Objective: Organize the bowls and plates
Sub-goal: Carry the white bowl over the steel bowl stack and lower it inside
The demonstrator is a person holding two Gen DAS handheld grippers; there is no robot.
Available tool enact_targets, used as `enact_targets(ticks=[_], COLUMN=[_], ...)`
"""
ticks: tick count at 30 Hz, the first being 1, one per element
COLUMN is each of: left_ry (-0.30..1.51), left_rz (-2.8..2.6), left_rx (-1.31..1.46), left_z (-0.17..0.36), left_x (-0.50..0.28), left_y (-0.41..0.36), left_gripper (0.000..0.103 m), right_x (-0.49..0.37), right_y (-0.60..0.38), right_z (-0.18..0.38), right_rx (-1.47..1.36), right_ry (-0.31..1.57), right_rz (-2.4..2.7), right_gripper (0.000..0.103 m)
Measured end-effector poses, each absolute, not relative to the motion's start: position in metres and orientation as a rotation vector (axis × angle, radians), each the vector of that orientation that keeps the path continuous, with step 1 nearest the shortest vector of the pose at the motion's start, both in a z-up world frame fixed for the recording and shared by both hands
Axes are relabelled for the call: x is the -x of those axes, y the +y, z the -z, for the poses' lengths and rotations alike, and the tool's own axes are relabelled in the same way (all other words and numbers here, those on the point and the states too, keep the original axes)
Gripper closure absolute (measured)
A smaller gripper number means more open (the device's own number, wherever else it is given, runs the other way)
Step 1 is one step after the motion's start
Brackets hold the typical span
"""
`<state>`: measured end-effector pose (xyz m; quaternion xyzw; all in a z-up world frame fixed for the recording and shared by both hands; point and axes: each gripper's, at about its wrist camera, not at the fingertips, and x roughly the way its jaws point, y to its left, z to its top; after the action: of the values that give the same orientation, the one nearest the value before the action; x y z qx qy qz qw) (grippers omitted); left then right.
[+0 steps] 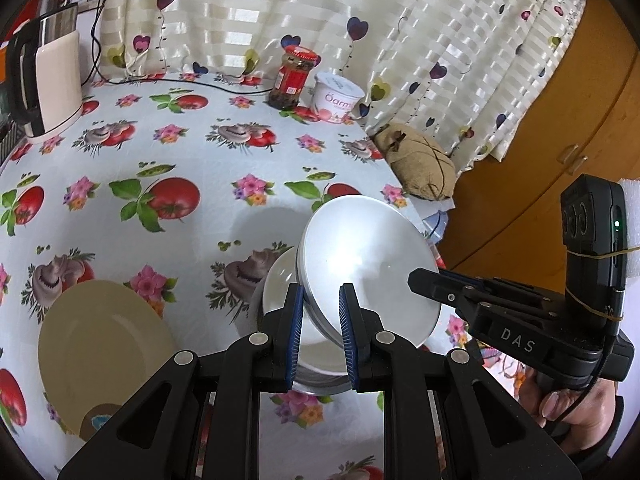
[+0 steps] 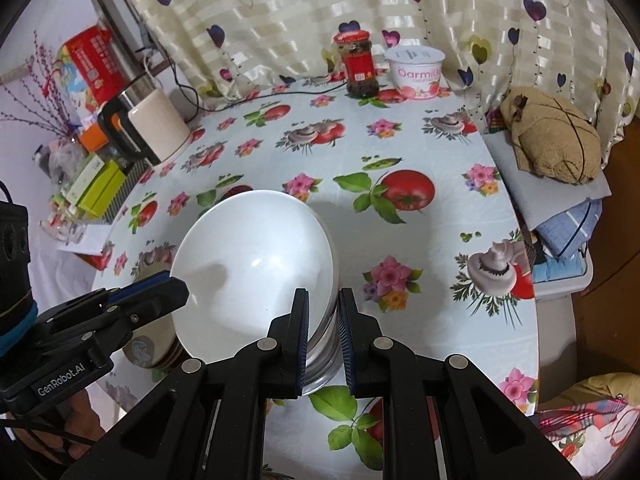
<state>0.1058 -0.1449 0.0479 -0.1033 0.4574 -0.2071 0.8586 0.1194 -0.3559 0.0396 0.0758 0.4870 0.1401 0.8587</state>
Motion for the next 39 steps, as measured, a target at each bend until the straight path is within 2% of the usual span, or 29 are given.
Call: enact_targets(ticks=[24,39], left_ry=[1.038,1.041], left_rz=[0.406,0.417], left_rx=[0.237,0.256], left_z=[-0.019,-0.017], left_x=[-0.112,-0.112], left_y=[-0.139,-0.136], left_gripper=[0.084,0.084], right_x=[-0.130,-0.131], right_y=[-0.346,-0.344], right_z=[-0.011,-0.009], right_rx=[-0.150,-0.150], right_ry=[1.101,1.105], right_rz=[-0.311,-0.312], right_gripper=[0.088,0.083])
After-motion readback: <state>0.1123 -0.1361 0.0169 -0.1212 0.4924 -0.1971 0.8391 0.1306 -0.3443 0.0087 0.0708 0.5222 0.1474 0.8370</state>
